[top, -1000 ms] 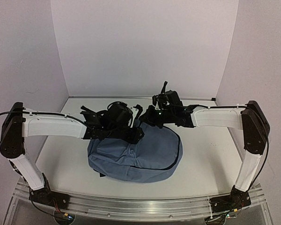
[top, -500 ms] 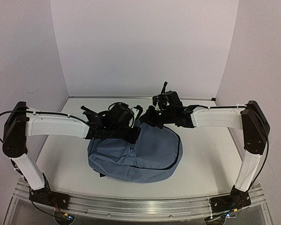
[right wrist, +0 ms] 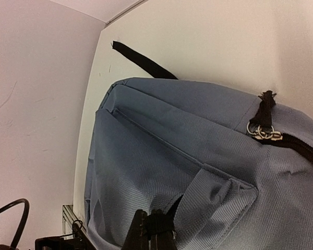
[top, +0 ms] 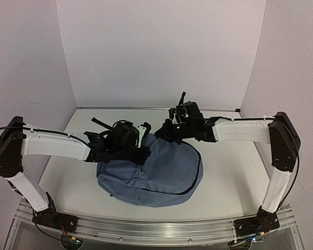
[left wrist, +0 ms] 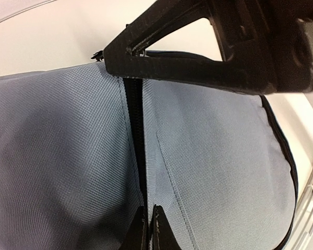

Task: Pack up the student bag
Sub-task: Zip the student bag at the center of the board.

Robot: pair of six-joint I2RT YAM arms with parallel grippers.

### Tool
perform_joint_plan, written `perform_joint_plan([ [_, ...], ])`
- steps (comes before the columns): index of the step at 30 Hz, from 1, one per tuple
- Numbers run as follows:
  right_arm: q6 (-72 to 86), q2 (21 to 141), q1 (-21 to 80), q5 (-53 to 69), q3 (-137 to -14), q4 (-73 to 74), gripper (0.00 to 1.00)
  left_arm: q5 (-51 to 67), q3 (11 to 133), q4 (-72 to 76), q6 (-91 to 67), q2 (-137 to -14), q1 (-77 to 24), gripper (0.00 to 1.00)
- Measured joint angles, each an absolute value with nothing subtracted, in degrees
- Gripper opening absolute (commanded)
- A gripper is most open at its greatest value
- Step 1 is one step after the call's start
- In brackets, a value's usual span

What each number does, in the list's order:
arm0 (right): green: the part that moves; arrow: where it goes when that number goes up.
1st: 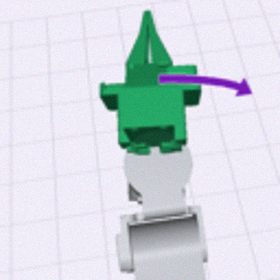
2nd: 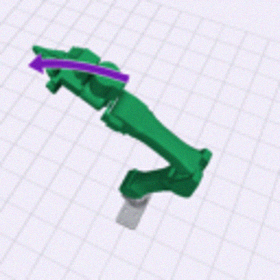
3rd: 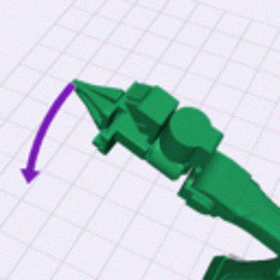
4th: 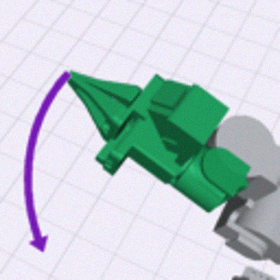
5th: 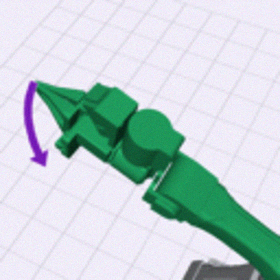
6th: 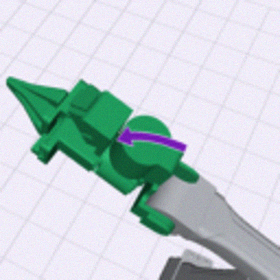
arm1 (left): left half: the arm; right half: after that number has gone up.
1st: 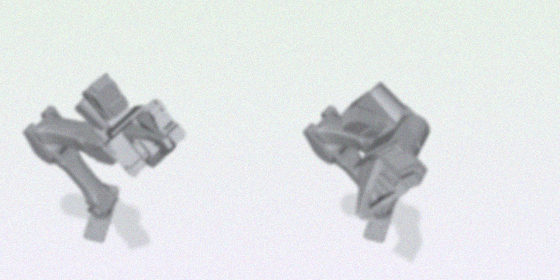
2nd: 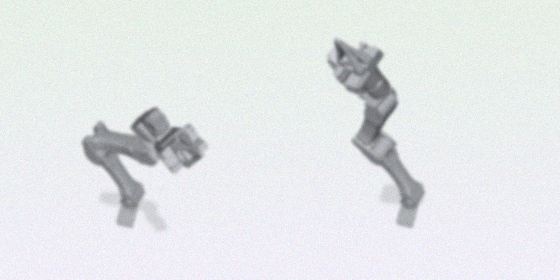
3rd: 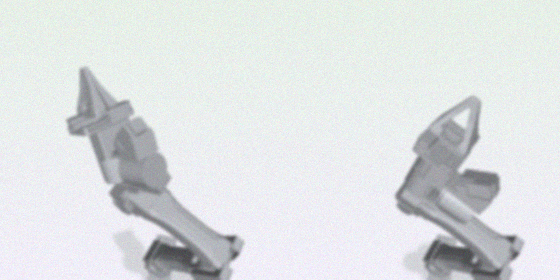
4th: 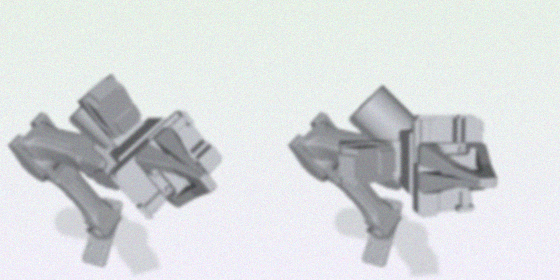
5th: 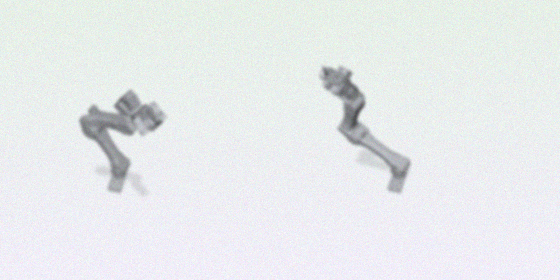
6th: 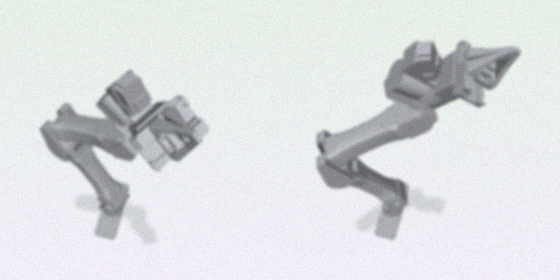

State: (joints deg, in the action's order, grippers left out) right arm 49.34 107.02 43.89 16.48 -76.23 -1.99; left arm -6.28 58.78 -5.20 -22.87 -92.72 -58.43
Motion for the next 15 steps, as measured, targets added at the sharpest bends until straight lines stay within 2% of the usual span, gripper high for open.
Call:
perform_joint_plan([
  [15, 50.9, 107.0, 42.6, 20.9, -75.3, -2.4, 0.0, -4.7, 53.8, -4.8, -26.8, -87.1, -58.4, 0.0],
])
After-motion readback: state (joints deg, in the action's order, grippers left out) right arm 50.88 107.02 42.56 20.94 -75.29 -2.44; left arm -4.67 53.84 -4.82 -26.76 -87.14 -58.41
